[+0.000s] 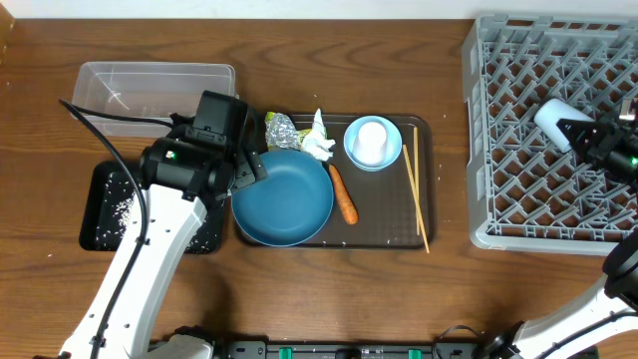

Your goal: Sort waste into correct bins and load items into the dishwasher rack

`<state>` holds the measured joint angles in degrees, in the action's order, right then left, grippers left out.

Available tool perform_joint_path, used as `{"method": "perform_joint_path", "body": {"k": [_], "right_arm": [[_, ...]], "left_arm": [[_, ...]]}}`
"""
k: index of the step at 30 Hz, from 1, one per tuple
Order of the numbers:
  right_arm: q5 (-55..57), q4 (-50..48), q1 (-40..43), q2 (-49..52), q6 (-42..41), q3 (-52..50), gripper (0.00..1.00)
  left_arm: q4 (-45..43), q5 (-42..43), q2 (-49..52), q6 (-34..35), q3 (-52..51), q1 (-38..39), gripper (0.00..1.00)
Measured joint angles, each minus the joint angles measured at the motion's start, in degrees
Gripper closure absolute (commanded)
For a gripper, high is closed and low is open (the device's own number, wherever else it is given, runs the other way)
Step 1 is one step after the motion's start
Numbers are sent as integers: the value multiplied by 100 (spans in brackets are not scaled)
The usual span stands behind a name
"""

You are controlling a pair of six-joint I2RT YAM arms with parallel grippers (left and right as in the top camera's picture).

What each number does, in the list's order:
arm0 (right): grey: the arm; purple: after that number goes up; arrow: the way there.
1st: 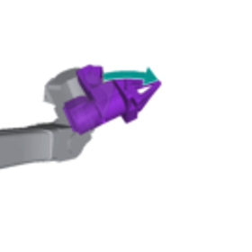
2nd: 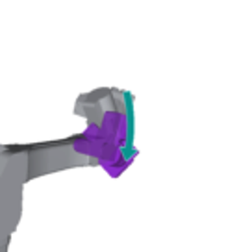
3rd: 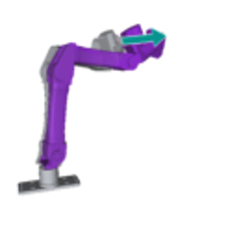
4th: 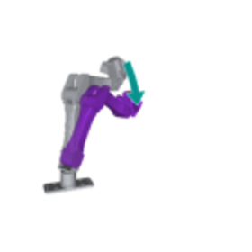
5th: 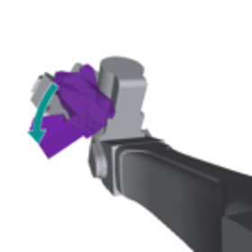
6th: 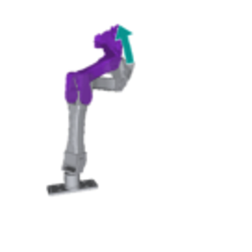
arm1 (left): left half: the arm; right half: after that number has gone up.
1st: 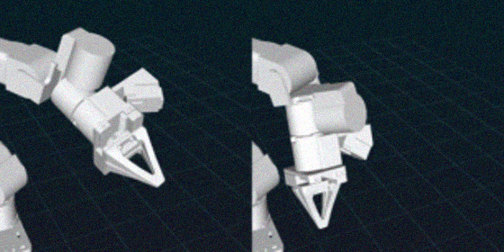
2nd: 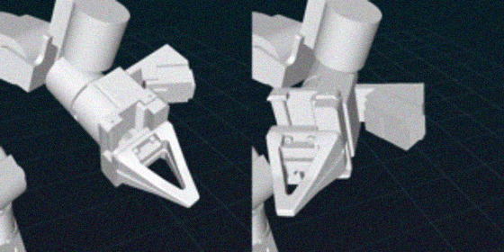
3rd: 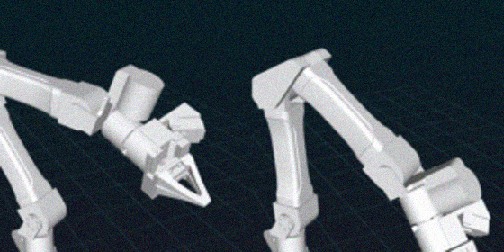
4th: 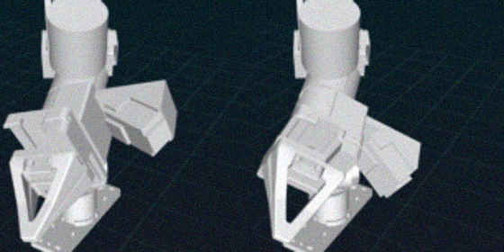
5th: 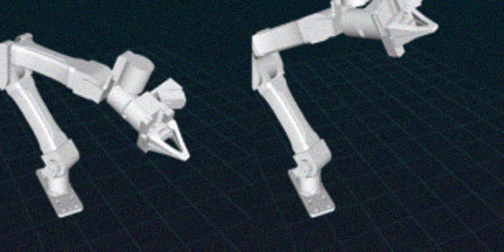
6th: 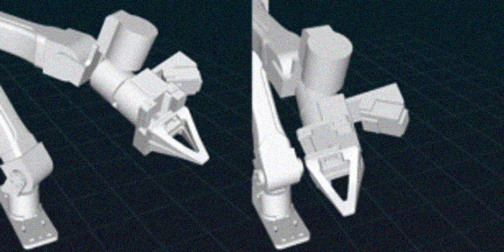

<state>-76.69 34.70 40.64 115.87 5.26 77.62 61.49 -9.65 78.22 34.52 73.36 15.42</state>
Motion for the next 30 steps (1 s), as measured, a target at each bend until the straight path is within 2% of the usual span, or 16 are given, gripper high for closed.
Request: {"method": "perform_joint_path", "body": {"k": [18, 30], "right_arm": [[-149, 619, -4, 22, 37, 20, 99], [-109, 485, -4, 20, 275, 33, 99]], "left_arm": [[0, 0, 0, -2, 0, 0, 2], [0, 0, 0, 0, 0, 0, 2]]}}
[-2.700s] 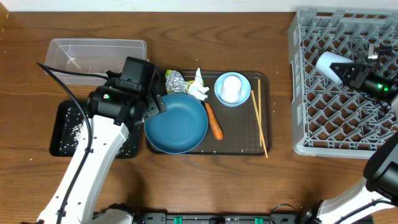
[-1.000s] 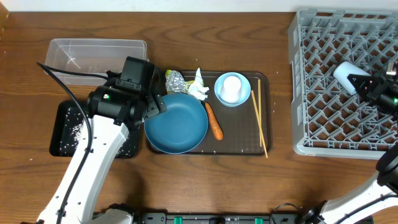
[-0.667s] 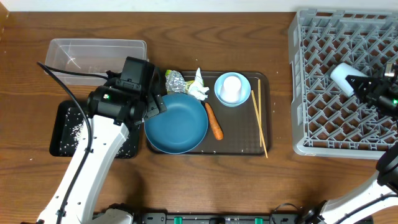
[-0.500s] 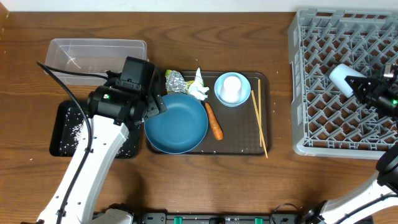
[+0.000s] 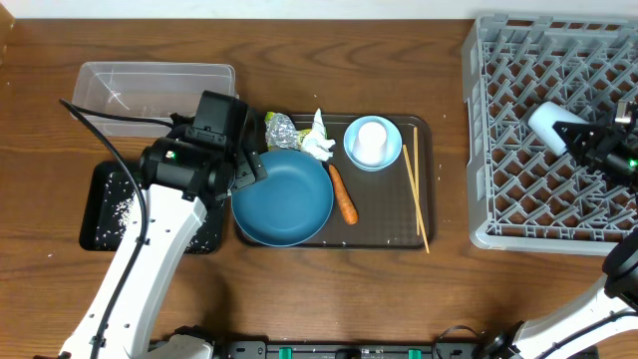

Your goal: Sort waste into correct bins and load items into the dishwasher rack

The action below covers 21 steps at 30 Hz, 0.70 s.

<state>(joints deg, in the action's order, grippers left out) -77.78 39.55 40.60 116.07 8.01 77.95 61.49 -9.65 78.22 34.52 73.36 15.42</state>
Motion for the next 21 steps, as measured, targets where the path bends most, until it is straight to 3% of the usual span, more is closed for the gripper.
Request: {"method": "perform_joint_path", "body": {"k": [21], "right_arm": [[-302, -205, 11, 85, 323, -63, 98]], "left_arm": [[0, 0, 0, -2, 0, 0, 2]]}}
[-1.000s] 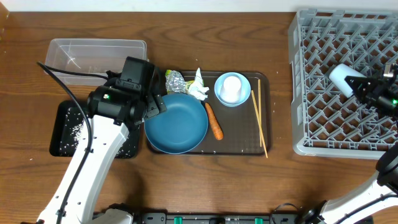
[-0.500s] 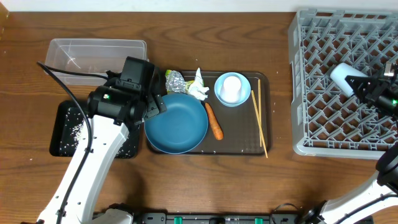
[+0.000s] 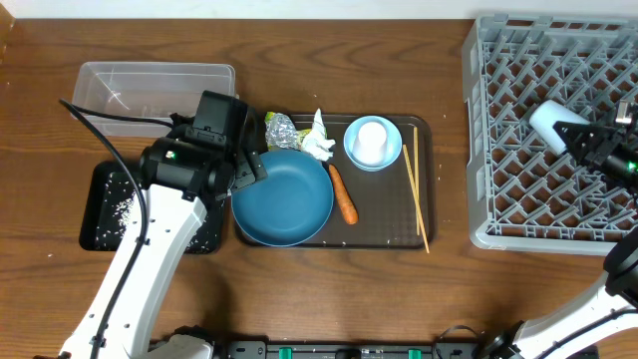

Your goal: Sort waste into correct bins and load items into the dishwasher rack

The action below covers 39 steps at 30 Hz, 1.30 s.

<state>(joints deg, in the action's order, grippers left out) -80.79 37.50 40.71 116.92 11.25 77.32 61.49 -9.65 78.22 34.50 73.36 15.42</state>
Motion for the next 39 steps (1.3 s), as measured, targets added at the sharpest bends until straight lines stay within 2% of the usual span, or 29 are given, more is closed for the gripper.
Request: {"method": "perform_joint_path", "body": {"k": [28, 39], "right_arm": [[-516, -273, -17, 37, -352, -13, 98], [-603, -695, -361, 37, -372, -13, 97]], "left_arm": [[0, 0, 0, 0, 0, 0, 2], [0, 0, 0, 2, 0, 0, 2]]}}
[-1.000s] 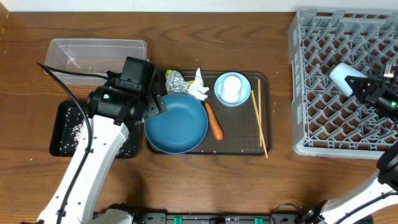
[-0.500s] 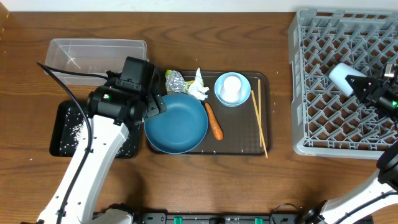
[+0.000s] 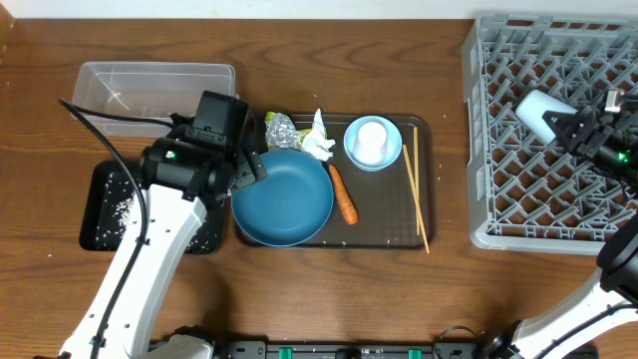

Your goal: Sort waste into correct bins and load items into the dishwasher rack

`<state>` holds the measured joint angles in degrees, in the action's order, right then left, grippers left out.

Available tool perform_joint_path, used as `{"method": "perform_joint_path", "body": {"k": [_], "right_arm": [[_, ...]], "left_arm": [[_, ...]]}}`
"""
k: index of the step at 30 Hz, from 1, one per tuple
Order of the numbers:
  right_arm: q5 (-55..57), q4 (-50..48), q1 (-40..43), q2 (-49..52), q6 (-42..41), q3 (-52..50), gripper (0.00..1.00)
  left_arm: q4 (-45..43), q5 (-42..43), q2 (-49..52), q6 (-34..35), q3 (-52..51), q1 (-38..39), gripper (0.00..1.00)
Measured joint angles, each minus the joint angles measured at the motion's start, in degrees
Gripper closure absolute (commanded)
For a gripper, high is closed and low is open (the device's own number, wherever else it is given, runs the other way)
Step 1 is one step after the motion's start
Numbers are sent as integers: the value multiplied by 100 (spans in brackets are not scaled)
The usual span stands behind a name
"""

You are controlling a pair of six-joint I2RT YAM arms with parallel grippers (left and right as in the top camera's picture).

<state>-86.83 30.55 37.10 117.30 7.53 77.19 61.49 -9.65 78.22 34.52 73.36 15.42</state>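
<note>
My right gripper (image 3: 560, 122) is shut on a white cup (image 3: 538, 108), held over the left middle of the grey dishwasher rack (image 3: 498, 170). On the brown tray (image 3: 424, 214) lie a blue plate (image 3: 284, 199), a carrot (image 3: 342, 194), a foil ball (image 3: 280, 130), a crumpled tissue (image 3: 318, 140), a pair of chopsticks (image 3: 416, 184) and a small blue bowl (image 3: 351, 150) with a second white cup (image 3: 371, 140) in it. My left gripper (image 3: 253, 167) rests at the plate's left rim, its fingers apart and holding nothing.
A clear plastic bin (image 3: 155, 90) stands at the back left. In front of it sits a black bin (image 3: 105, 204) holding white scraps. The left arm reaches across from the front left, over the black bin's right side.
The right gripper has carried the white cup a little to the left and toward the back of the rack. The left arm and everything on the tray are unchanged.
The right gripper held the white cup over the rack's middle right throughout. It shifted slightly left between the first two moments, stayed there, and now holds the cup further left and back. The left arm stayed at the plate's rim.
</note>
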Motion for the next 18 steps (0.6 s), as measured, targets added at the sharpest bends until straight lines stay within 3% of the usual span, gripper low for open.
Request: {"method": "perform_joint_path", "body": {"k": [18], "right_arm": [[481, 109, 81, -2, -186, 2, 98]], "left_arm": [[0, 0, 0, 0, 0, 0, 2]]}}
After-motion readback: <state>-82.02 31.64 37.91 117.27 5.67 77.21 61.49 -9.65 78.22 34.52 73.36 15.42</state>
